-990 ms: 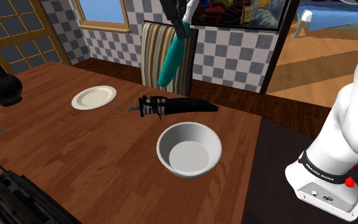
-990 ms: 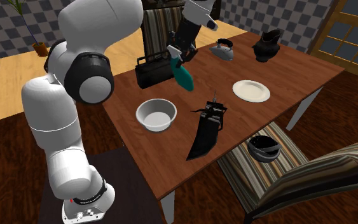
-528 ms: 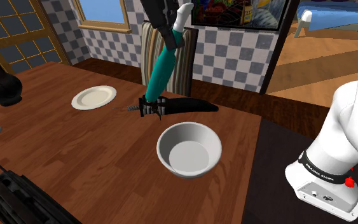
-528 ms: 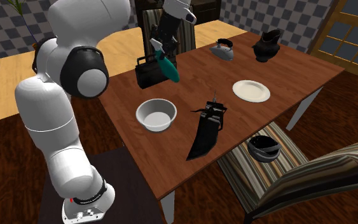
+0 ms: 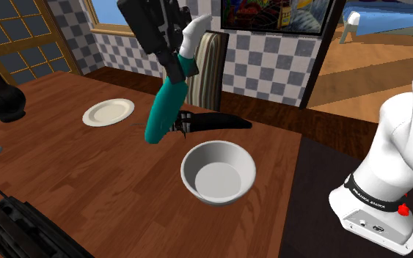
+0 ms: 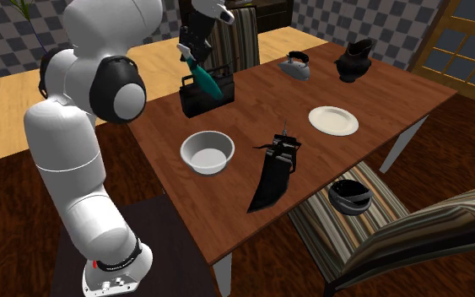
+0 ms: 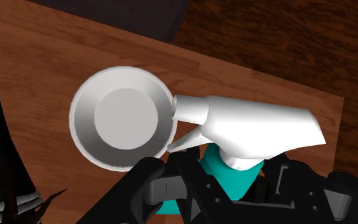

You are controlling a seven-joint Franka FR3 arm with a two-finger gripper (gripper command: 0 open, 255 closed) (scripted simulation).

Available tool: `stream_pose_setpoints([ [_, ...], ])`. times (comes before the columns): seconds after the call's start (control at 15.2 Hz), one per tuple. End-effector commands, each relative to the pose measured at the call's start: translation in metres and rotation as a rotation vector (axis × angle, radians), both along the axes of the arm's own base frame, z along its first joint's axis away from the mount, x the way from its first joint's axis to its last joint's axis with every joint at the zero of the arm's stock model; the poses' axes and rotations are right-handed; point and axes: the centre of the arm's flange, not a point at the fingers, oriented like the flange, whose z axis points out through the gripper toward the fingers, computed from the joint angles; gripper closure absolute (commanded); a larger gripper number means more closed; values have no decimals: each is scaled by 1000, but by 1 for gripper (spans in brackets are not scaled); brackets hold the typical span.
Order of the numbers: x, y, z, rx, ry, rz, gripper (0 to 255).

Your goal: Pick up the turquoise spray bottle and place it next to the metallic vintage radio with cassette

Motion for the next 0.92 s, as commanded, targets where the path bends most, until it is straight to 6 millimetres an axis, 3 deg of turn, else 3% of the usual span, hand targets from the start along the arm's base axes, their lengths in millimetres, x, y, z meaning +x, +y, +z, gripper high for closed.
stream_pose_setpoints([
  [0.0,-12,27,0,0,0,-2,255],
  [0.73,-79,156,1,0,0,-2,255],
  [0.86,-84,166,-5,0,0,-2,255],
])
